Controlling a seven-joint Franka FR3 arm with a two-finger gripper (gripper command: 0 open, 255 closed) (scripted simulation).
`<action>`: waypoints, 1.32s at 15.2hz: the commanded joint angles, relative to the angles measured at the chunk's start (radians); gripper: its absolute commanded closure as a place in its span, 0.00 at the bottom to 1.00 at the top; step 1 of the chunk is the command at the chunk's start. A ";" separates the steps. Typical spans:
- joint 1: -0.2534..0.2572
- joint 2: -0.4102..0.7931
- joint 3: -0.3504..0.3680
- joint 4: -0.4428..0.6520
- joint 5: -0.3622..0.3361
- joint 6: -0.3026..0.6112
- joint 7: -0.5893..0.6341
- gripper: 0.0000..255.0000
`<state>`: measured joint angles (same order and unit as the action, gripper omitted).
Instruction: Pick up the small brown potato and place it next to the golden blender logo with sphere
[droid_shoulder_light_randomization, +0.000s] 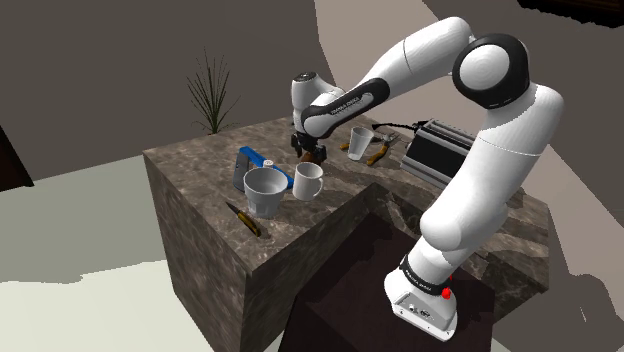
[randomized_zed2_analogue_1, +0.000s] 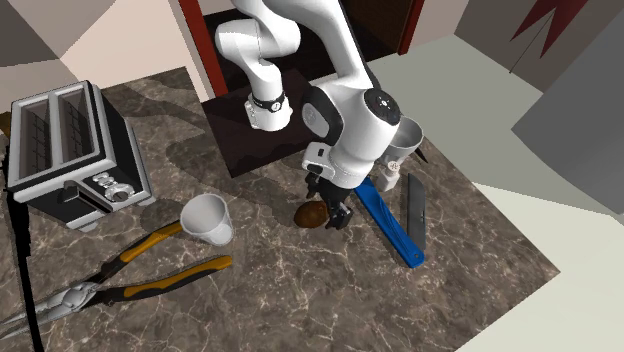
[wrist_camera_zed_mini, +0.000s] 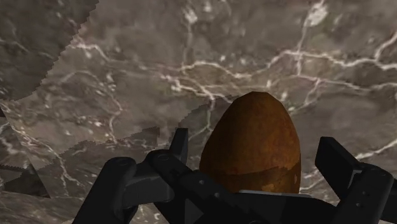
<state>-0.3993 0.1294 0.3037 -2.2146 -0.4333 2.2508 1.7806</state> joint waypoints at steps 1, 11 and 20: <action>0.000 0.000 0.000 0.000 0.000 0.000 0.000 1.00; -0.001 -0.009 0.001 0.003 0.007 -0.010 -0.007 1.00; -0.002 -0.083 0.009 0.043 0.065 -0.109 -0.069 1.00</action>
<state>-0.4020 0.0524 0.3120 -2.1794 -0.3742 2.1547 1.7178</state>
